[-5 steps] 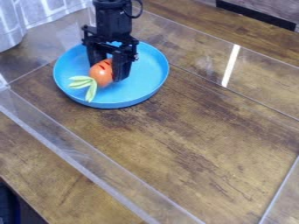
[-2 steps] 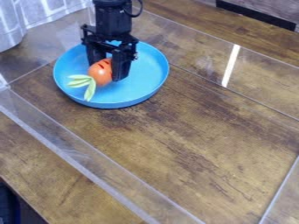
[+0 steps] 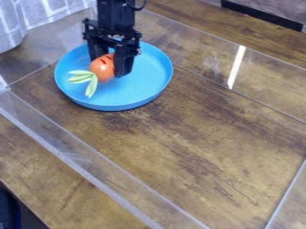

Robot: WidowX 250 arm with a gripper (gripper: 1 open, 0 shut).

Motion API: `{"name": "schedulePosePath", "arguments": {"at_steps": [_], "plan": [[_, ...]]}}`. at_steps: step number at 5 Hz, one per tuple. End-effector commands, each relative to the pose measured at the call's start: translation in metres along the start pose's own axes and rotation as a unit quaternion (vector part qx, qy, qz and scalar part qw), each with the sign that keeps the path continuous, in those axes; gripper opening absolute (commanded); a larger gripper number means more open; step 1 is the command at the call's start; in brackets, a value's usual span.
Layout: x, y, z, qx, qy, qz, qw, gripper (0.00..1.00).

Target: Remove the carrot from inside the blue tray and put it on the table

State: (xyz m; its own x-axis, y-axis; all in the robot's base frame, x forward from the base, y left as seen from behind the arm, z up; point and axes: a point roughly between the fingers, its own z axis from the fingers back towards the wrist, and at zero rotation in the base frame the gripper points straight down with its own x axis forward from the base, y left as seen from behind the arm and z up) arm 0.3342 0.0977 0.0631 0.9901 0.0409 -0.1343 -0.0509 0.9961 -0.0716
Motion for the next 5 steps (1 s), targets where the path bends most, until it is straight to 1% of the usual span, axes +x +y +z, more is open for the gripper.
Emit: {"name": "schedulePosePath", "arguments": {"at_steps": [1,5], "plan": [[0.005,-0.009,0.047,0.018,-0.062,-0.016,0.9978,0.00],[0.004,-0.023,0.054,0.021,-0.062,-0.038,0.9971,0.00]]}}
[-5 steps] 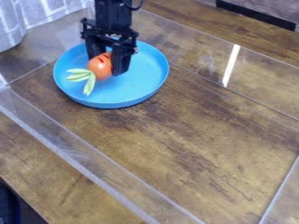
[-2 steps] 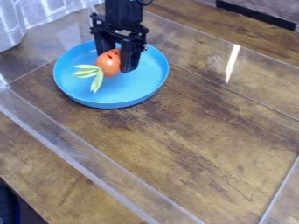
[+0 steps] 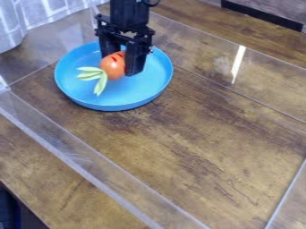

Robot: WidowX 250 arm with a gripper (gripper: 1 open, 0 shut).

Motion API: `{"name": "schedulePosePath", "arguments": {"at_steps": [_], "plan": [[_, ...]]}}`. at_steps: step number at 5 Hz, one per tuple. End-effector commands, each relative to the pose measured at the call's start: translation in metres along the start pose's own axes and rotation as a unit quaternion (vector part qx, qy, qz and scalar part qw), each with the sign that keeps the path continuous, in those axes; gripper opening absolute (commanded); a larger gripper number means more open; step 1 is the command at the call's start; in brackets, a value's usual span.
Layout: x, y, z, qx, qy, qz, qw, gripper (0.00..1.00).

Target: Remove the carrot from inside the blue tray and put it on the table

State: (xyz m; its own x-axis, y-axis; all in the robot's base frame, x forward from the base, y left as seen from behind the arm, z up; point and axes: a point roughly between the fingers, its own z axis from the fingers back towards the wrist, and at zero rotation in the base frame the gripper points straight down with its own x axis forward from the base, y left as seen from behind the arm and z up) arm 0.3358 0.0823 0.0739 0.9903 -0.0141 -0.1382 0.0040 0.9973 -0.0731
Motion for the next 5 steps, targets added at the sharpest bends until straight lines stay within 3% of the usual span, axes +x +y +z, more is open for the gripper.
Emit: {"name": "schedulePosePath", "arguments": {"at_steps": [1,5], "plan": [[0.005,-0.009,0.046,0.021,-0.064,-0.017,0.9976,0.00],[0.005,-0.023,0.054,0.025,-0.065,-0.044,0.9966,0.00]]}}
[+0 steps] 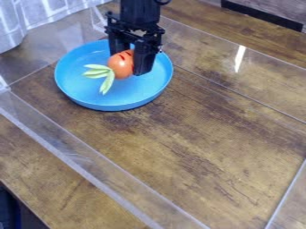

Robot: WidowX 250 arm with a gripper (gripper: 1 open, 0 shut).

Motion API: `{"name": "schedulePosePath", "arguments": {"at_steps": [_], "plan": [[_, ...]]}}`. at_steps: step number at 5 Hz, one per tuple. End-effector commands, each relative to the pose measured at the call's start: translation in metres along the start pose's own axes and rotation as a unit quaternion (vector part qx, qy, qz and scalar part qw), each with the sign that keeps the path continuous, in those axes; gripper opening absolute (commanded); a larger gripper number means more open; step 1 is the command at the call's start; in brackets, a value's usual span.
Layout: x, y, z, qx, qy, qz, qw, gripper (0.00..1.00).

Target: Remove the carrot from inside the blue tray and put it on the table

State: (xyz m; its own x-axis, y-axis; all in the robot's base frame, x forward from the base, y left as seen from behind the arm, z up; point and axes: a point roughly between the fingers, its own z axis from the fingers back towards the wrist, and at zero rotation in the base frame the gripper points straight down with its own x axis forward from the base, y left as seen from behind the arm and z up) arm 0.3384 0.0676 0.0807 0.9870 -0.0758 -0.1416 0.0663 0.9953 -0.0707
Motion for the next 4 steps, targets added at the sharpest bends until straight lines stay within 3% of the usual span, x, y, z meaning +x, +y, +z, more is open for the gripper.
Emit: {"name": "schedulePosePath", "arguments": {"at_steps": [1,4], "plan": [[0.0033,-0.0105,0.0503,0.025,-0.069,-0.021,0.9971,0.00],[0.0034,-0.0199,0.0571,0.032,-0.071,-0.046,0.9959,0.00]]}}
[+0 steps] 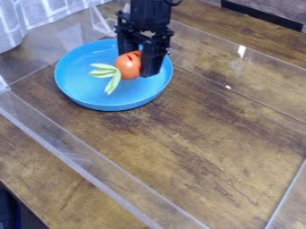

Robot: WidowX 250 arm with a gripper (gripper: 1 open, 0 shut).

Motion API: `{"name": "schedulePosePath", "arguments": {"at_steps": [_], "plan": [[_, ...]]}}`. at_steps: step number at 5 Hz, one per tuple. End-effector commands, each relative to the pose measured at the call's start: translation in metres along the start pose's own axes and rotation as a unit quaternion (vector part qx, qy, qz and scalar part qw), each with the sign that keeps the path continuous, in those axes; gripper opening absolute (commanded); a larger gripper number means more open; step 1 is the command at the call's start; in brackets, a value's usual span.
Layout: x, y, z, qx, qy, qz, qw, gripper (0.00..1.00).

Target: Remove the carrot from inside the blue tray and put it on the table

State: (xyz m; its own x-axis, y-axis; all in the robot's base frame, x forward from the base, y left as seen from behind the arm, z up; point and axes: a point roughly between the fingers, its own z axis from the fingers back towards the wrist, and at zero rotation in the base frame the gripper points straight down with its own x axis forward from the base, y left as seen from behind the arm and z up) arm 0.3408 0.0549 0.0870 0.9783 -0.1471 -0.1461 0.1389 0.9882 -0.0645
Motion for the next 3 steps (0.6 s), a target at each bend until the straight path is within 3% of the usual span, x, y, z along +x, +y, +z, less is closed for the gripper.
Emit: {"name": "schedulePosePath", "arguments": {"at_steps": [1,3], "plan": [[0.0009,-0.0080,0.0527,0.028,-0.074,-0.018,0.9967,0.00],[0.0022,-0.0143,0.0559,0.031,-0.078,-0.026,0.9961,0.00]]}}
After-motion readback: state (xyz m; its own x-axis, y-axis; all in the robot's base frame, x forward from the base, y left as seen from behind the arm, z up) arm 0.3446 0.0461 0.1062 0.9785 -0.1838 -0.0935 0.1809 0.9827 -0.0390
